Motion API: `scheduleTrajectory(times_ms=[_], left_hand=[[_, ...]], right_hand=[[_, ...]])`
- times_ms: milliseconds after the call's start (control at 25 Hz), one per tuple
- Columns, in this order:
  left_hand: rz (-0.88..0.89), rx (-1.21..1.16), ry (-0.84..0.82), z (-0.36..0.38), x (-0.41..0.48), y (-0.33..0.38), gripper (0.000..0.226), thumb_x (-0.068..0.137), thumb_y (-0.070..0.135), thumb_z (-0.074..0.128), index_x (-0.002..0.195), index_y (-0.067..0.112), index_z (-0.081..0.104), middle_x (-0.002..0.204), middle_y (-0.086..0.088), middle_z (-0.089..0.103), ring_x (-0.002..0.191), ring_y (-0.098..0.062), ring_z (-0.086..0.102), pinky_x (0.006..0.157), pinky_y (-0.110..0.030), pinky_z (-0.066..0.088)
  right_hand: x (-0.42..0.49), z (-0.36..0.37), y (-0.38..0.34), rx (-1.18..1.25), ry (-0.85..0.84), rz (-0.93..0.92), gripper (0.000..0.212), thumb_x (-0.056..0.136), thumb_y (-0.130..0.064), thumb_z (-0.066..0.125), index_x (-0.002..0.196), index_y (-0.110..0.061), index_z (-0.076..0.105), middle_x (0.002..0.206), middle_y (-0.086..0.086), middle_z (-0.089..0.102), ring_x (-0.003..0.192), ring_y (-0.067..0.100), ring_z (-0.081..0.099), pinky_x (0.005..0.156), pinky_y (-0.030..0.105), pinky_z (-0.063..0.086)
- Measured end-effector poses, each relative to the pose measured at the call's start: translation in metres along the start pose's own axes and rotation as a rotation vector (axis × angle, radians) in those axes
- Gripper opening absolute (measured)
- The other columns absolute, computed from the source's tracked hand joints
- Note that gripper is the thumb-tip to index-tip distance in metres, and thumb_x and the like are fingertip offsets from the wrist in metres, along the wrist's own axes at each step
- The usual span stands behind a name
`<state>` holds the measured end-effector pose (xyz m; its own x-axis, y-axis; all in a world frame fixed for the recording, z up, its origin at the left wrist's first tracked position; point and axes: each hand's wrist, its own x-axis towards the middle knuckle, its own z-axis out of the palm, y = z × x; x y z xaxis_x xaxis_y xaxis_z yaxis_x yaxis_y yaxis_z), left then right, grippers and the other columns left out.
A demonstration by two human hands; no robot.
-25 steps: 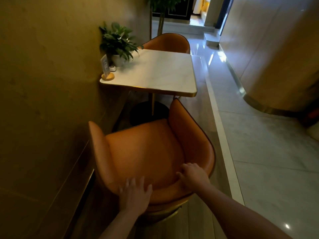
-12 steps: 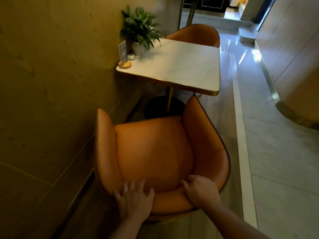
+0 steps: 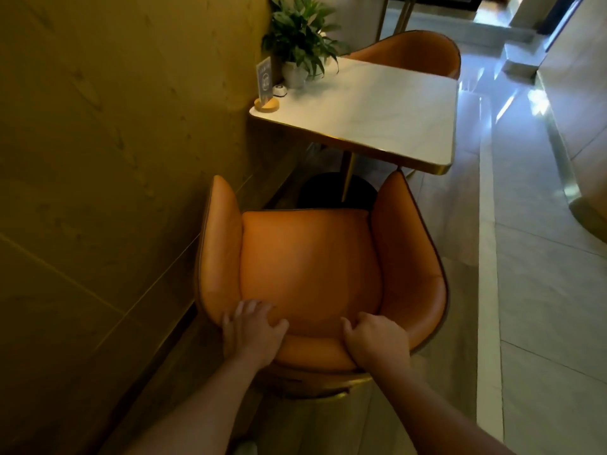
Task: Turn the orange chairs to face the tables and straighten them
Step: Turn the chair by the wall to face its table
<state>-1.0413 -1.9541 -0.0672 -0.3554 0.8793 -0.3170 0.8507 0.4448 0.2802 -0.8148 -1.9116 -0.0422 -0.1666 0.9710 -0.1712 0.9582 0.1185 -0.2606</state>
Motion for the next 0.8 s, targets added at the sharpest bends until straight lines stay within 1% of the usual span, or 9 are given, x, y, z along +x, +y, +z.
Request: scheduleTrajectory(times_ms=[120,240,320,400,480,640,800], left_hand=[[0.005,0.031,0.006,-0.002,0.015,-0.007,0.057,0.091,0.065,0.041,0.142,0.040,0.048,0.152,0.010,0.044,0.143,-0.016,0.028,0.121,-0.049,0.012],[0.026,0.002,0.052,0.005,0.015,-0.012,0.062,0.084,0.067,0.037,0.138,0.042,0.052,0.147,0.013,0.048,0.140,-0.014,0.032,0.120,-0.049,0.014],[0.058,-0.064,0.118,0.005,0.018,-0.014,0.063,0.078,0.067,0.036,0.133,0.043,0.056,0.143,0.014,0.051,0.138,-0.012,0.034,0.120,-0.048,0.018],[0.081,-0.128,0.152,0.000,0.028,-0.022,0.056,0.082,0.064,0.044,0.131,0.043,0.058,0.143,0.014,0.051,0.139,-0.011,0.033,0.119,-0.046,0.021],[0.092,-0.171,0.144,-0.007,0.039,-0.028,0.049,0.088,0.058,0.055,0.134,0.042,0.056,0.148,0.014,0.048,0.143,-0.012,0.028,0.119,-0.043,0.021],[0.129,-0.152,0.112,-0.021,0.065,-0.037,0.049,0.092,0.054,0.056,0.139,0.043,0.049,0.151,0.015,0.044,0.146,-0.011,0.024,0.119,-0.041,0.019],[0.178,-0.160,0.114,-0.034,0.107,-0.044,0.047,0.094,0.052,0.058,0.139,0.043,0.050,0.151,0.015,0.044,0.147,-0.013,0.024,0.118,-0.040,0.021]], right_hand=[[0.008,0.007,-0.006,0.003,0.004,0.017,0.045,0.097,-0.058,0.037,0.070,-0.026,0.055,0.064,-0.010,0.056,0.057,0.007,0.053,0.057,0.029,0.051],[0.008,0.014,-0.005,-0.011,0.046,0.044,0.044,0.096,-0.059,0.037,0.070,-0.028,0.051,0.062,-0.010,0.054,0.055,0.004,0.050,0.051,0.026,0.046],[0.010,0.014,-0.009,-0.027,0.072,0.071,0.044,0.095,-0.061,0.037,0.069,-0.028,0.050,0.061,-0.010,0.053,0.054,0.003,0.049,0.047,0.024,0.040],[0.012,0.013,-0.020,-0.036,0.077,0.081,0.046,0.095,-0.063,0.037,0.067,-0.028,0.049,0.059,-0.009,0.052,0.052,0.003,0.048,0.044,0.023,0.034],[0.014,0.011,-0.032,0.004,0.081,0.087,0.049,0.095,-0.063,0.036,0.066,-0.027,0.050,0.058,-0.008,0.052,0.051,0.004,0.048,0.043,0.022,0.031],[0.022,0.011,-0.049,0.037,0.034,0.101,0.051,0.096,-0.064,0.031,0.069,-0.027,0.053,0.063,-0.010,0.055,0.055,0.003,0.049,0.047,0.025,0.035],[0.043,0.013,-0.072,0.034,0.060,0.140,0.050,0.098,-0.062,0.030,0.071,-0.025,0.053,0.066,-0.008,0.055,0.058,0.006,0.049,0.050,0.027,0.035]])
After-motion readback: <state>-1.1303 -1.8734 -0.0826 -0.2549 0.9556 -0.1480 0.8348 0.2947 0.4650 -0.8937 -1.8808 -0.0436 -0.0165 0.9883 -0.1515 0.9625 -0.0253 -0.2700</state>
